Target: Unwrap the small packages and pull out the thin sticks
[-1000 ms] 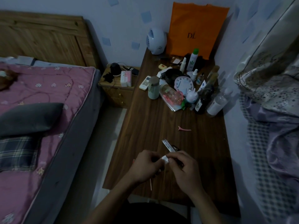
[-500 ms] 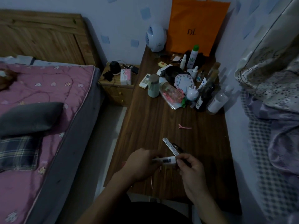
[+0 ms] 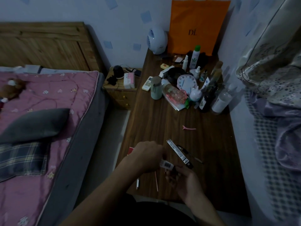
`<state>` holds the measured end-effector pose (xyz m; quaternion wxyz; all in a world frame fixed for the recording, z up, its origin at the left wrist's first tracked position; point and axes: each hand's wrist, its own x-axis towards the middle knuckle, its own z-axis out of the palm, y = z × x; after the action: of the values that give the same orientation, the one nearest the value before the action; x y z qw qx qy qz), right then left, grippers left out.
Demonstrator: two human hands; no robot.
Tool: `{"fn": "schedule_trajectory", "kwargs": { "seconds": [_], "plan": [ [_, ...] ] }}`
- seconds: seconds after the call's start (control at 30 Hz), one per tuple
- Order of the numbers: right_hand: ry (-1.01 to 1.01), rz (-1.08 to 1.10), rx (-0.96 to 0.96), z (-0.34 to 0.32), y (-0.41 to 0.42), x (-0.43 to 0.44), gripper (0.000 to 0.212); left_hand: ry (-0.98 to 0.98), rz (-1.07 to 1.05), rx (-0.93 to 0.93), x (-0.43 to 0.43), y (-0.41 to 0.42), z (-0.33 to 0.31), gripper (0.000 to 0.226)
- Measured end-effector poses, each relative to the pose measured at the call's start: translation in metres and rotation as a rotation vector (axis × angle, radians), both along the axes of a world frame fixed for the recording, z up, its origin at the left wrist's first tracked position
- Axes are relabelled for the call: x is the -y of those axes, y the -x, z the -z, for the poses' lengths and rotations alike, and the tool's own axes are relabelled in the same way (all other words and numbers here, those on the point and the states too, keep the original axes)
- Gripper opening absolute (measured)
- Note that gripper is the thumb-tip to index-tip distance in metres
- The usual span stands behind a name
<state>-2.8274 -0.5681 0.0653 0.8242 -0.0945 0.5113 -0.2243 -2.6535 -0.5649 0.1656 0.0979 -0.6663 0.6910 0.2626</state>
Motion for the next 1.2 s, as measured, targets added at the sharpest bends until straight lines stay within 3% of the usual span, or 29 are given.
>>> {"fn": "schedule_trajectory", "kwargs": {
  "seconds": [0.3, 0.47, 0.6, 1.0, 1.2],
  "plan": [
    [0.015, 0.014, 0.045, 0.007, -0.001, 0.000, 0.026, -0.019, 0.030, 0.035, 0.016, 0.003, -0.012, 0.021],
    [-0.012, 0.021, 0.072, 0.005, 0.002, 0.001, 0.037, -0.019, 0.068, 0.003, 0.017, 0.005, -0.008, 0.026],
    [0.000, 0.026, 0.064, 0.002, 0.005, 0.003, 0.028, -0.022, 0.065, -0.041, 0.017, 0.005, -0.003, 0.027],
    [0.255, 0.012, -0.112, 0.009, 0.016, 0.006, 0.030, -0.078, -0.052, -0.219, 0.004, -0.010, 0.011, 0.028],
    [0.320, 0.085, -0.221, 0.014, 0.037, 0.020, 0.019, -0.056, -0.147, -0.319, -0.008, -0.022, 0.021, 0.031]
  ]
}}
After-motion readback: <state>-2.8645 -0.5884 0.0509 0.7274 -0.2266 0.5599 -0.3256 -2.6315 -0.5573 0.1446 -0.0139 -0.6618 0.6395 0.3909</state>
